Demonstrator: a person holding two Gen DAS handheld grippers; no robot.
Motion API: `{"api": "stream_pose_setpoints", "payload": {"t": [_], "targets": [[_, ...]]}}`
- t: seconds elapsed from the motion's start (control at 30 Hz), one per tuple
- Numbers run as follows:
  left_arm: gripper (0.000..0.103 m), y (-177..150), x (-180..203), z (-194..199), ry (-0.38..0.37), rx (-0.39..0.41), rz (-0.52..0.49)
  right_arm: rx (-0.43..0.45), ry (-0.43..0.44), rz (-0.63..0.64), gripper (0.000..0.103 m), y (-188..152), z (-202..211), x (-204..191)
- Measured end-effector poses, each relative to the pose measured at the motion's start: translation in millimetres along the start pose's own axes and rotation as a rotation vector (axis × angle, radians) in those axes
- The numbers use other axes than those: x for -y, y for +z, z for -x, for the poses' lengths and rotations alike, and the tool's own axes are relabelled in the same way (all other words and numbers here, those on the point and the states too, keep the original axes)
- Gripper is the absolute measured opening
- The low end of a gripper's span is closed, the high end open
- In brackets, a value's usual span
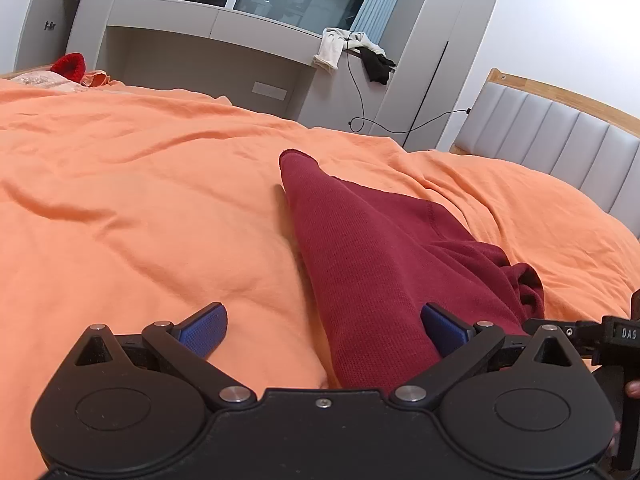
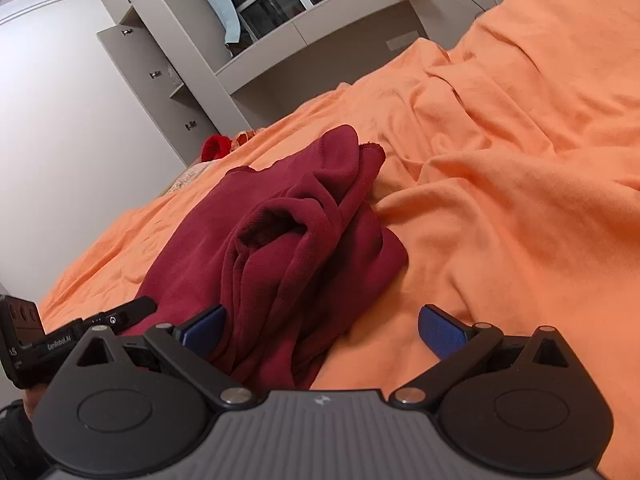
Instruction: Fold small clothes
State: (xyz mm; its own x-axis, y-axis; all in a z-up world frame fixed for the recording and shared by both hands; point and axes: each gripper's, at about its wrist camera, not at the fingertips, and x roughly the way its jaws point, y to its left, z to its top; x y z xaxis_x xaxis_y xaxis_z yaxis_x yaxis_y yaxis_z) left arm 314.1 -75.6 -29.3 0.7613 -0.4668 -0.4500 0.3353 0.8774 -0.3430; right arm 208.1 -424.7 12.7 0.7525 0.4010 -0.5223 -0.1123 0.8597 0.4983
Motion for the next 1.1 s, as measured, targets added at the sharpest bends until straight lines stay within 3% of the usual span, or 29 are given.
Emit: {"api": "stream_pose_setpoints", "payload": {"t": [0.07, 0.2, 0.3, 0.43, 0.63, 0.87, 1.1], "targets": [[0.103, 0.1, 0.3, 0.1, 0.001, 0.001, 0.002, 0.025, -0.021, -0.021, 0.103, 5.8, 6.8, -3.7], [0.103, 0.0, 1.3, 0.4, 0.009, 0.002, 0.007, 0.179, -0.058, -0.017, 0.103, 19.4, 23.1, -16.6], [0.103, 0.0, 1.3, 0.5, 0.009, 0.003, 0.005, 0.215, -0.04, -0.046, 0.103, 33.0, 17.0, -18.4], [0.103, -0.3, 1.1, 0.9, 0.009, 0.005, 0.005, 0.208, -0.036, -0.084, 0.103, 43.4, -12.6, -9.9], [0.103, 0.7, 0.5, 2.1, 0.008, 0.003, 0.004, 0.091, -0.029, -0.135, 0.103, 36.1, -62.2, 12.2], [0.103, 5.1, 0.2, 2.2, 0.002, -0.001, 0.007, 0.127, 0.005, -0.171, 0.103, 26.9, -60.0, 21.8], [0.103, 5.3, 3.0, 3.9, 0.017, 0.001, 0.0, 0.146, -0.005, -0.12, 0.103, 23.2, -52.1, 7.6]]}}
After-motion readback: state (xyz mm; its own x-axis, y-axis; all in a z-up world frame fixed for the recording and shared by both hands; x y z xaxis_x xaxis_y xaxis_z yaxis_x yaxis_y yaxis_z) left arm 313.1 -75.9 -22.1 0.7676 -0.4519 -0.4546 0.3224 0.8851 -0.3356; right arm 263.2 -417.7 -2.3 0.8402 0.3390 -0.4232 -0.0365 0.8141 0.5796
